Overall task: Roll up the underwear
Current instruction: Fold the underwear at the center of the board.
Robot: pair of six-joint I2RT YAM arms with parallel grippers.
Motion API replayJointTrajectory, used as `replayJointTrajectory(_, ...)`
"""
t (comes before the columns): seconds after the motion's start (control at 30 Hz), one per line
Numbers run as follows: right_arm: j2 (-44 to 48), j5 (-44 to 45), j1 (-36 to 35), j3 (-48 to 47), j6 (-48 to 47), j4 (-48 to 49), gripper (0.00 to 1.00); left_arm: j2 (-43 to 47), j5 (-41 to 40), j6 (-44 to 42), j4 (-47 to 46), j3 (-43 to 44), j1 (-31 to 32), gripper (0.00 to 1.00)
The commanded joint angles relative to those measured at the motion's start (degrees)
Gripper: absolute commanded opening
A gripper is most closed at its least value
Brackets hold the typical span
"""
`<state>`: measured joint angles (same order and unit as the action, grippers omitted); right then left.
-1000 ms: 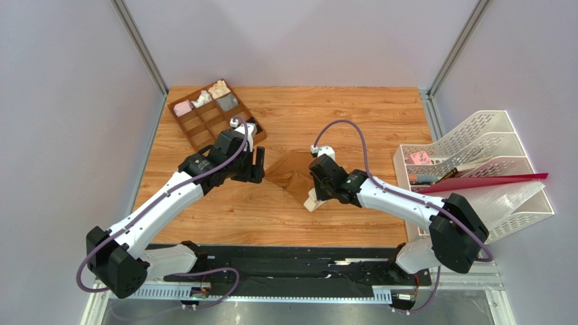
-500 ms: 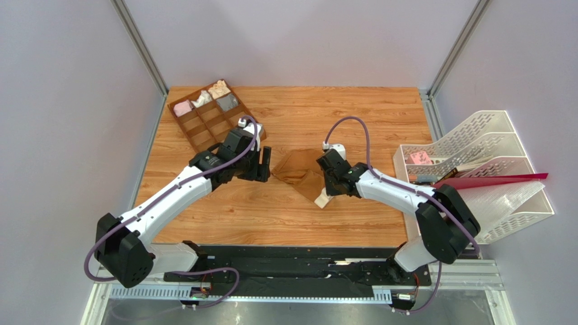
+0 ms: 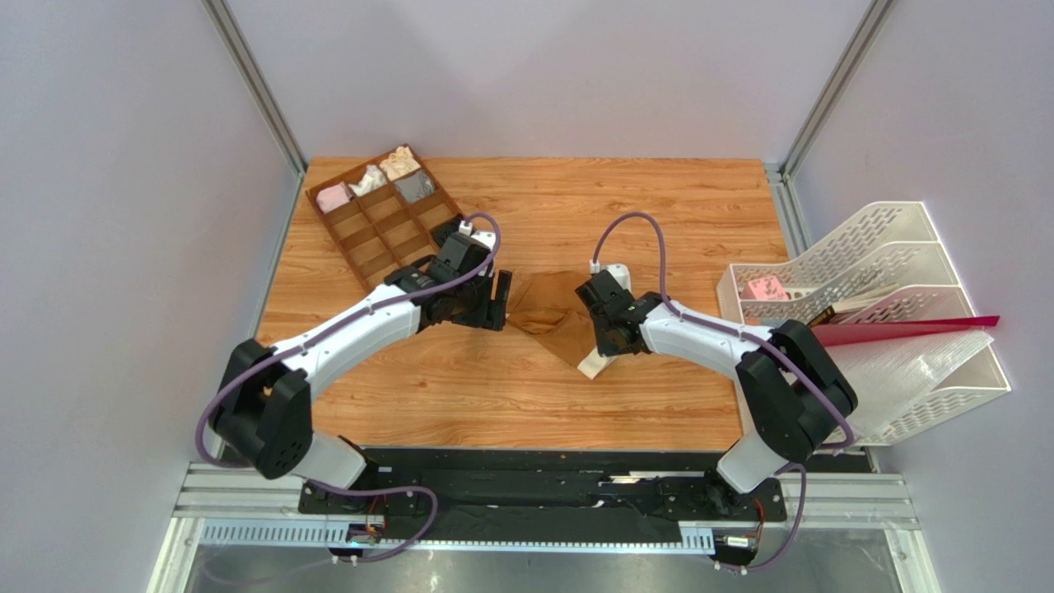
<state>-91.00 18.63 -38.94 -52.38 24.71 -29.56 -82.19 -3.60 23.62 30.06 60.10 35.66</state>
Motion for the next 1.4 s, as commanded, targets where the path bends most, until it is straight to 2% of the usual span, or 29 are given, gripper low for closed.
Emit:
replayJointTrajectory(0.0, -0.1, 1.8, 0.6, -2.7, -1.7, 1.1, 0.00, -5.5, -1.7, -1.5, -2.6, 4.1, 0.2, 0.76)
replayJointTrajectory(0.23, -0.6, 1.1, 1.8, -3.8, -3.5, 0.9, 0.00, -14.1, -3.7, -2.6, -4.4, 9.5, -1.2, 0.68)
replayJointTrajectory(0.43, -1.8, 0.5, 2.5, -4.7, -3.8, 0.9, 0.00, -17.6, -3.3, -3.1, -6.0, 9.8, -3.1, 0.63)
replayJointTrajectory(0.53, -2.5, 0.4, 3.0, -4.9, -3.6, 1.2, 0.00, -18.3, -1.3, -3.5, -7.1, 9.5, -3.1, 0.55)
replayJointTrajectory(1.03, -5.5, -0.1, 4.4, -6.4, -2.9, 1.2, 0.00, -8.6, 8.9, -1.7, -18.9, -2.2, -3.1, 0.57)
replayJointTrajectory(1.37, -5.9, -0.4, 4.5, -6.4, -2.8, 1.2, 0.00, -13.0, 9.9, -4.3, -18.6, -0.5, -3.2, 0.59)
